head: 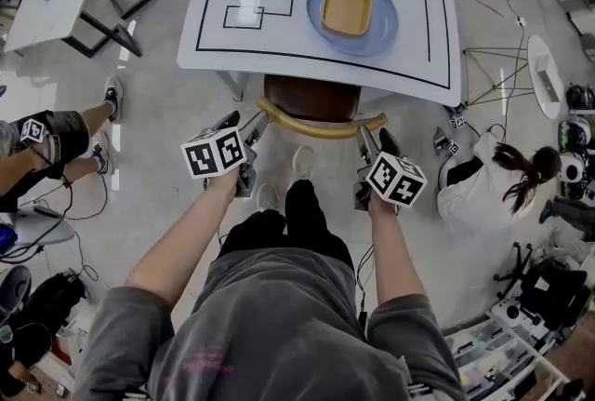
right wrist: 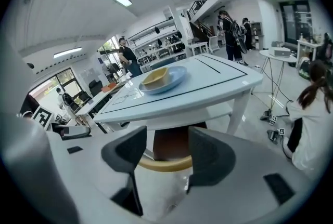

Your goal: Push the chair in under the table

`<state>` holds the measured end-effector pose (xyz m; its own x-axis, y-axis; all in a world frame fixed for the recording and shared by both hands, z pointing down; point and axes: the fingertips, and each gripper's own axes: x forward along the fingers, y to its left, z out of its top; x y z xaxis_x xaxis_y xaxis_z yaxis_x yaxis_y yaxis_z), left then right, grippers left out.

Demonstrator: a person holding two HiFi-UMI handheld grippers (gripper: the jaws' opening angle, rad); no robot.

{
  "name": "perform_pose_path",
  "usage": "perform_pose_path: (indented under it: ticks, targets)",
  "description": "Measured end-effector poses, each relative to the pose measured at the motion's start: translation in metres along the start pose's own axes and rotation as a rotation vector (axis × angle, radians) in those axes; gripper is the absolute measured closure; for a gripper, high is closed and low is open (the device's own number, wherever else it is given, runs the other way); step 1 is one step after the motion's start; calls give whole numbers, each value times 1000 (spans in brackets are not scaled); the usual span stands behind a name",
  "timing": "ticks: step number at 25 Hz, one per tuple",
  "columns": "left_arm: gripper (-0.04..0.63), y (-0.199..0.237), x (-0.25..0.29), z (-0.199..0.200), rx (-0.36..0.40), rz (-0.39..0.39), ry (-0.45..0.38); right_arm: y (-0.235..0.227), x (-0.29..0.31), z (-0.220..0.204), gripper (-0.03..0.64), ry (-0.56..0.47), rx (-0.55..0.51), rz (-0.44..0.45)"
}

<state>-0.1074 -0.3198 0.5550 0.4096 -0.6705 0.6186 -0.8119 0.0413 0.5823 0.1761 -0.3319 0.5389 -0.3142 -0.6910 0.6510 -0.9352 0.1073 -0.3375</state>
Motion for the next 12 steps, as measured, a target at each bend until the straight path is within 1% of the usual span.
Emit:
perform_pose_path:
  ticks: [7, 12]
  targets:
    - [284, -34, -50, 34, 179, -88, -91, 55, -39, 29, 383, -101, -118, 65]
    - [285, -58, -77, 57, 278, -141, -166, 86, -61, 56, 383, -179, -167, 99]
